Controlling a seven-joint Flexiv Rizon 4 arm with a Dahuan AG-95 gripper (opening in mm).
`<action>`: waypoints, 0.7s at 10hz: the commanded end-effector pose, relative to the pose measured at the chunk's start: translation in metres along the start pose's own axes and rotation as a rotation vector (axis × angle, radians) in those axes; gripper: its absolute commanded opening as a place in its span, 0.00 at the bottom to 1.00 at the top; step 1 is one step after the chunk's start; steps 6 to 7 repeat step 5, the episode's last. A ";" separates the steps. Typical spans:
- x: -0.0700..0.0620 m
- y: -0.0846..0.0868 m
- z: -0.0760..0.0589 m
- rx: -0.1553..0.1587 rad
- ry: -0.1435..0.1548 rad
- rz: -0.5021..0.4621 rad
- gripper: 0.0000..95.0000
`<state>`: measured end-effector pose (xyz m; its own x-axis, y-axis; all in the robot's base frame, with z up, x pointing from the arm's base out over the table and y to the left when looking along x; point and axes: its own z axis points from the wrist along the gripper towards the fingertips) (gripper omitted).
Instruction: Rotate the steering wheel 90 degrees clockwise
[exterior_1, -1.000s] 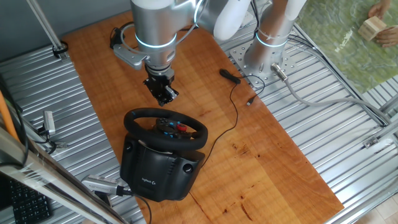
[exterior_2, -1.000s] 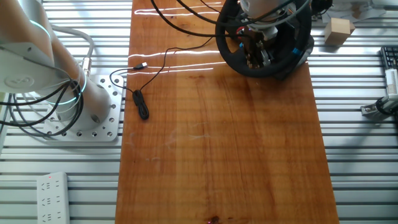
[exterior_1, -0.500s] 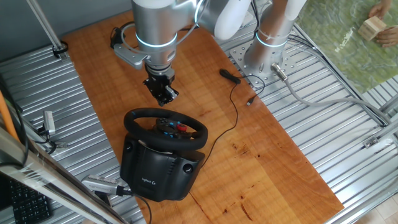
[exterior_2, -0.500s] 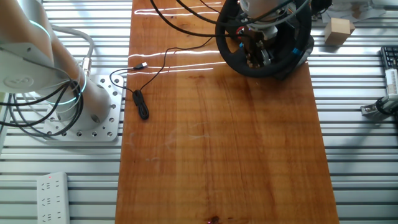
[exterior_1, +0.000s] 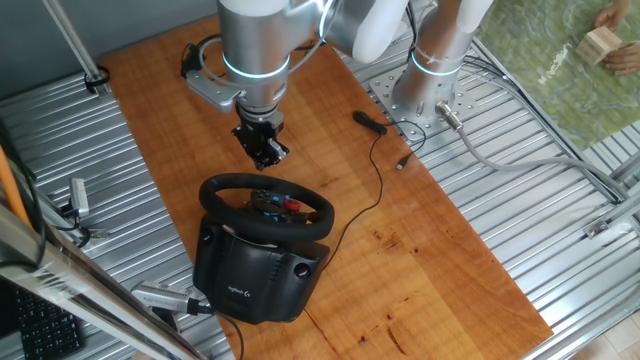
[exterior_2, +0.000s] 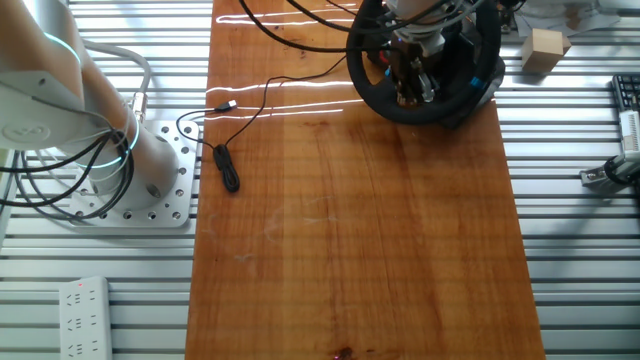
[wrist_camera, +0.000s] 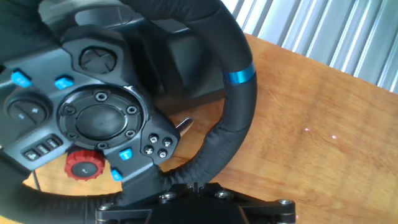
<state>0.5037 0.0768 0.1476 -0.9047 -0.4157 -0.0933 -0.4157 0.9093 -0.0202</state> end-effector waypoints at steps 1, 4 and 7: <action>-0.002 0.000 -0.002 0.000 -0.007 -0.013 0.00; -0.003 0.001 -0.001 -0.003 -0.012 -0.025 0.00; -0.003 0.001 -0.001 -0.003 -0.013 -0.026 0.00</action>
